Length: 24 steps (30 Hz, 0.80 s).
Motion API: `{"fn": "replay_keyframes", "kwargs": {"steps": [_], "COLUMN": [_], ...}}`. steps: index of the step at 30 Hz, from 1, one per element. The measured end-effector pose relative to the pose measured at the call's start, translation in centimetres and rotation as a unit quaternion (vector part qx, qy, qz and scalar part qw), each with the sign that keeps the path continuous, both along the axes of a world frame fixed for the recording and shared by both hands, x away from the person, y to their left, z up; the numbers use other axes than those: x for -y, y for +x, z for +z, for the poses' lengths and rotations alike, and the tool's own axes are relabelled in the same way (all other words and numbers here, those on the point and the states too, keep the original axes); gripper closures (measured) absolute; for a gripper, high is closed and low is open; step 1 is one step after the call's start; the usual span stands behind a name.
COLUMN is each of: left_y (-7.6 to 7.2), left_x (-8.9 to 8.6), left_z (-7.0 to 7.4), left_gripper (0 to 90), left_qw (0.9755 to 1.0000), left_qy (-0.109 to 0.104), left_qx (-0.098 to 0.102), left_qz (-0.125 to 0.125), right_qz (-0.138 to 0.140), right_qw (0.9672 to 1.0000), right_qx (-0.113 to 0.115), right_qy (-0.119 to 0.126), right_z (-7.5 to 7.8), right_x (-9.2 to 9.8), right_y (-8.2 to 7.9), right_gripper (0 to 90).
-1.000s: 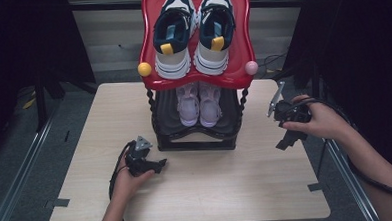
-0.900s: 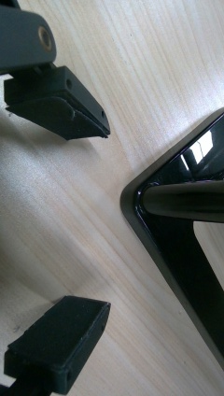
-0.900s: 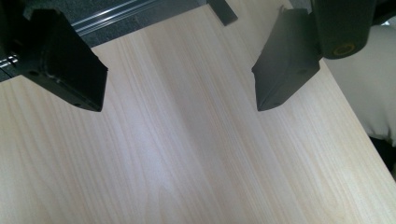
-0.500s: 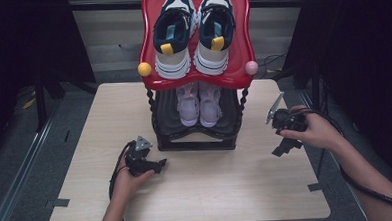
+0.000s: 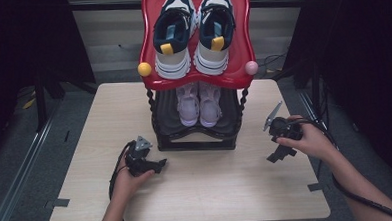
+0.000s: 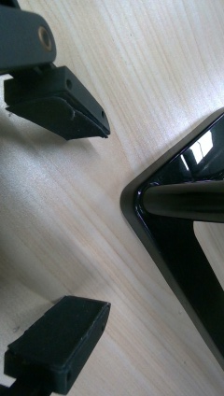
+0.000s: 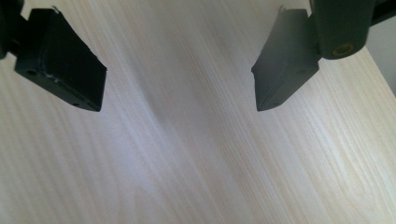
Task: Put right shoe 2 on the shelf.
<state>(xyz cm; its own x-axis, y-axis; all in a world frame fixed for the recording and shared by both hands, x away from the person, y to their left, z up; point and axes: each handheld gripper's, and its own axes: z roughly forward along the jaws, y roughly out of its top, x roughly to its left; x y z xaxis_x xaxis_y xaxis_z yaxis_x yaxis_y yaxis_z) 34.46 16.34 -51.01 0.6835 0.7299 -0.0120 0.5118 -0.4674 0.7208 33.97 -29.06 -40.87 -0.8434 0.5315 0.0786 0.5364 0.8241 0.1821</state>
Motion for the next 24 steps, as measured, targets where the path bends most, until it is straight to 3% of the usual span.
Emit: {"fn": "replay_keyframes", "kwargs": {"steps": [2, 3, 5, 11, 24], "left_y": [0.0, 0.0, 0.0, 0.0, 0.0], "left_x": [0.0, 0.0, 0.0, 0.0, 0.0], "left_z": [0.0, 0.0, 0.0, 0.0, 0.0], "left_gripper": [13.0, 13.0, 13.0, 13.0, 13.0], "left_qw": [1.0, 1.0, 1.0, 1.0, 1.0], "left_qy": [0.0, 0.0, 0.0, 0.0, 0.0], "left_qx": [0.0, 0.0, 0.0, 0.0, 0.0], "left_qz": [0.0, 0.0, 0.0, 0.0, 0.0], "right_qz": [0.004, -0.007, -0.001, -0.018, -0.042], "right_qw": [1.0, 1.0, 0.9999, 0.9993, 0.9976], "right_qx": [0.005, 0.001, 0.007, 0.012, 0.02], "right_qy": [0.002, -0.001, 0.012, 0.031, 0.052], "right_z": [-0.6, -0.8, -1.4, -2.7, -6.0], "right_x": [0.1, 0.0, 0.2, 0.4, 0.4], "right_y": [0.0, -0.2, -0.1, -0.4, -0.7], "right_gripper": [16.7, 16.3, 16.5, 16.3, 16.1]}}
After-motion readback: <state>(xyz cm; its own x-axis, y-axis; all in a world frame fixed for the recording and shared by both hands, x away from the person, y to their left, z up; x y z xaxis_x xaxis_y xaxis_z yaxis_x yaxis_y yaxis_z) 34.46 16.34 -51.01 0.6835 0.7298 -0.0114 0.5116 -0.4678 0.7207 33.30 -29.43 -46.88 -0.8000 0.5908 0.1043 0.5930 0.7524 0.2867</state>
